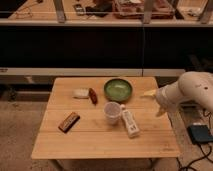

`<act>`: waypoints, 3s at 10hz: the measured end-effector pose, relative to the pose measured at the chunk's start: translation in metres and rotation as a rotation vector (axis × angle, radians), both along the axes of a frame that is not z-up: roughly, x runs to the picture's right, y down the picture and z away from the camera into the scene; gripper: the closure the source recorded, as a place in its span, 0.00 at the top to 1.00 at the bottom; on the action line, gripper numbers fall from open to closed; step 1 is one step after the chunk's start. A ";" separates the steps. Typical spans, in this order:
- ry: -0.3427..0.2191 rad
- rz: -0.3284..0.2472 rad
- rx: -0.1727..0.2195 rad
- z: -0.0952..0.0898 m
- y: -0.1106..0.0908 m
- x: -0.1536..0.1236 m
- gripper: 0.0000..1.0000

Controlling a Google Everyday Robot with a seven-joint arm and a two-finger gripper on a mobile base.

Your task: Drag the ceramic bowl in a circle

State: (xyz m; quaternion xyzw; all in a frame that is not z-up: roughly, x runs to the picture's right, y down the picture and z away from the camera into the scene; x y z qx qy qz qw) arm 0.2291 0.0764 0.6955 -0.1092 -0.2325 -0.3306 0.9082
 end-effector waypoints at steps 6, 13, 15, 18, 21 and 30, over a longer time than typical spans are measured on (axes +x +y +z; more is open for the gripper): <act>0.002 -0.001 0.003 0.000 -0.001 0.000 0.70; -0.126 -0.199 0.227 0.119 -0.074 -0.023 0.70; -0.193 -0.323 0.266 0.150 -0.077 -0.031 0.70; -0.235 -0.490 0.277 0.195 -0.074 -0.025 0.70; -0.242 -0.516 0.277 0.201 -0.073 -0.024 0.70; -0.322 -0.551 0.187 0.239 -0.073 -0.019 0.70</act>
